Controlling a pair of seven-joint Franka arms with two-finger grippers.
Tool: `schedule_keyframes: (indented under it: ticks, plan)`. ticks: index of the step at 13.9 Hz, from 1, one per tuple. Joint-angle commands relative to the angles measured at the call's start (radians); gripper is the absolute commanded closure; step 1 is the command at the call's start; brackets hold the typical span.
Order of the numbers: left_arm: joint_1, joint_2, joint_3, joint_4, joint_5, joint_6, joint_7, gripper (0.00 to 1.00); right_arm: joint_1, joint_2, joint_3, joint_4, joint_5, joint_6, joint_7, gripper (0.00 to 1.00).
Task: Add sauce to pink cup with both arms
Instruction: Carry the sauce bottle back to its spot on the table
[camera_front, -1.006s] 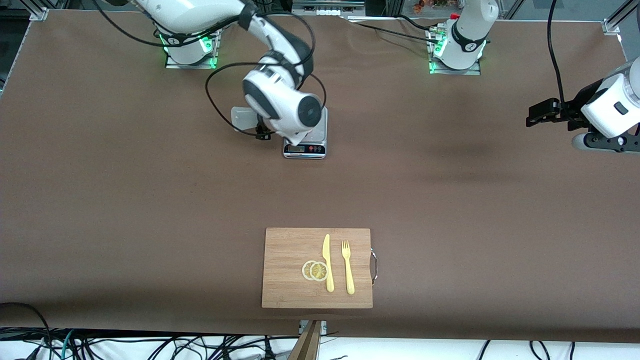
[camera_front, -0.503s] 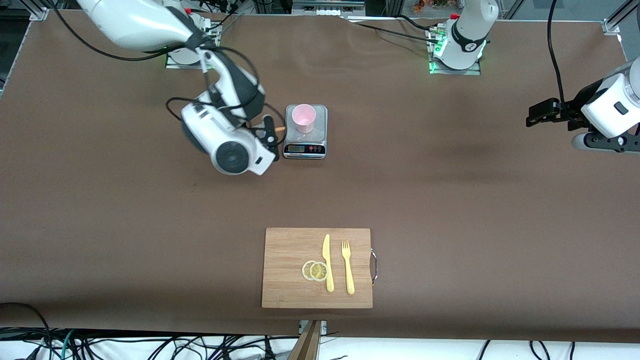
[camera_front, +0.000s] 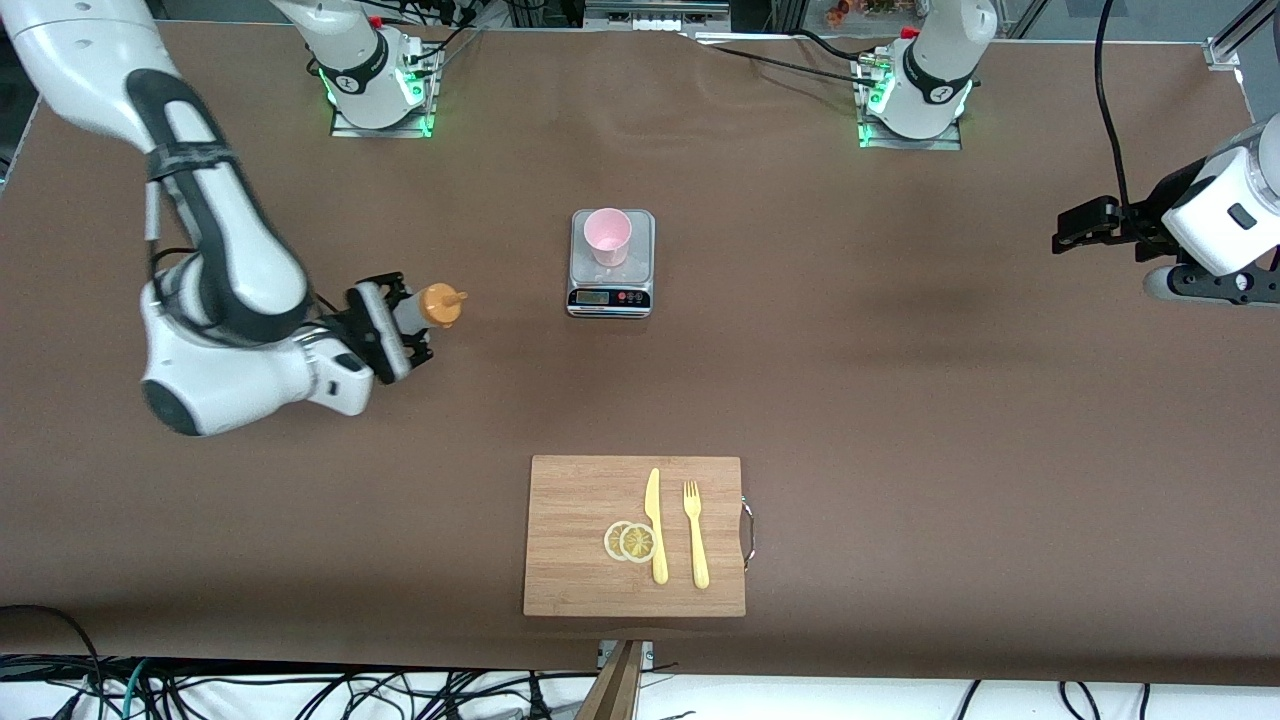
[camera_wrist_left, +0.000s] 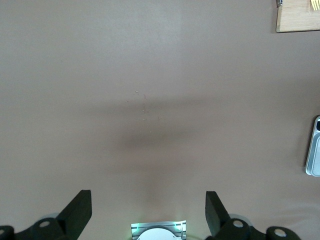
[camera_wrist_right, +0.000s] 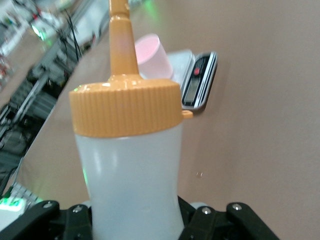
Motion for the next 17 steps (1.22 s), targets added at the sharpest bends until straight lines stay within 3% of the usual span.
schedule_keyframes:
  ticks: [1,4,8,10,14,16,17]
  plan:
    - [0.005,0.013,-0.003,0.031,0.008,-0.017,0.020,0.00,-0.040,0.007,-0.100,-0.060,0.182,-0.070,-0.229,0.99]
    - [0.005,0.013,-0.003,0.033,0.011,-0.017,0.020,0.00,-0.080,0.085,-0.197,-0.078,0.305,-0.183,-0.455,0.99]
    - [0.005,0.013,-0.003,0.035,0.011,-0.017,0.020,0.00,-0.174,0.160,-0.203,-0.115,0.322,-0.225,-0.699,0.99]
    - [0.002,0.015,-0.003,0.044,0.013,-0.017,0.018,0.00,-0.181,0.193,-0.244,-0.114,0.324,-0.237,-0.779,0.99]
    - [-0.003,0.015,-0.003,0.045,0.011,-0.017,0.017,0.00,-0.194,0.257,-0.267,-0.111,0.311,-0.237,-0.876,0.97]
    - [-0.003,0.015,-0.003,0.045,0.011,-0.017,0.018,0.00,-0.194,0.282,-0.274,-0.109,0.316,-0.236,-0.891,0.90]
    - [-0.003,0.015,-0.003,0.045,0.011,-0.018,0.018,0.00,-0.194,0.286,-0.274,-0.109,0.318,-0.237,-0.891,0.81]
